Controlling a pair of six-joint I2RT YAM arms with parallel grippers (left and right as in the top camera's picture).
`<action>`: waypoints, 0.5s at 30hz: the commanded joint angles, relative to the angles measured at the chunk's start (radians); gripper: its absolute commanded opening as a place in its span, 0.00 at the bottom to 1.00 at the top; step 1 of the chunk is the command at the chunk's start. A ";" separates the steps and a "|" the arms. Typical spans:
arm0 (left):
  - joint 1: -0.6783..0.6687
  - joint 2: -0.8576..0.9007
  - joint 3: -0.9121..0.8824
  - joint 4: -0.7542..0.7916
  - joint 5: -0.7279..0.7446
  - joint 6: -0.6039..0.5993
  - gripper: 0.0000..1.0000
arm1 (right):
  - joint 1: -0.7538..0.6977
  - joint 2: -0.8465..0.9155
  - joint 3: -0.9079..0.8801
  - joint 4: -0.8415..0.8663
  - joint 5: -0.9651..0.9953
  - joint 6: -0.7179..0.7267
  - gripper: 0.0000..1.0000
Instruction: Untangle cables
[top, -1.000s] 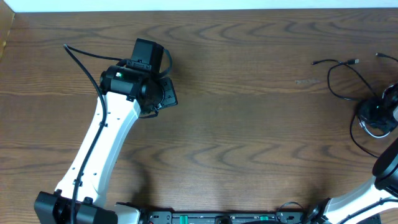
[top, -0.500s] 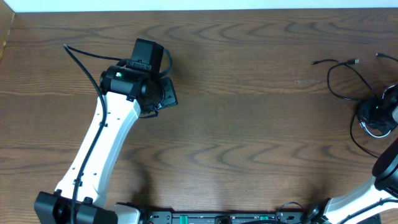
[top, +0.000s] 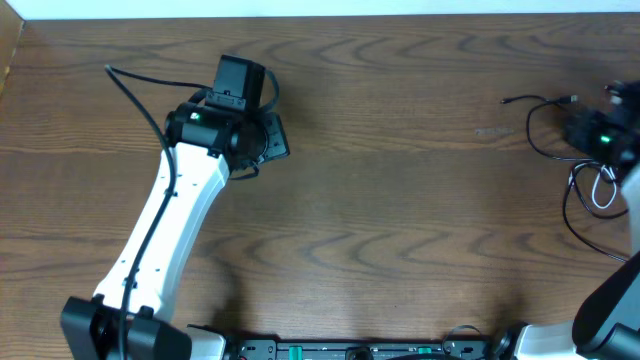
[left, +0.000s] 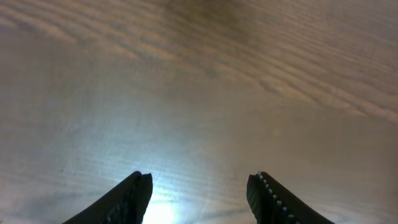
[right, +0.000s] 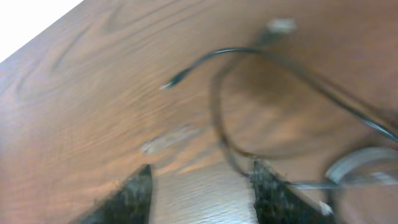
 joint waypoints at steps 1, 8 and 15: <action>0.003 0.039 -0.005 0.053 -0.006 0.032 0.56 | 0.117 0.002 0.003 -0.002 -0.048 -0.175 0.64; 0.003 0.109 -0.005 0.150 -0.040 0.209 0.65 | 0.316 0.002 0.003 -0.006 0.013 -0.375 0.91; 0.005 0.193 -0.005 -0.029 -0.336 0.127 0.67 | 0.420 0.002 0.003 -0.115 0.397 -0.126 0.99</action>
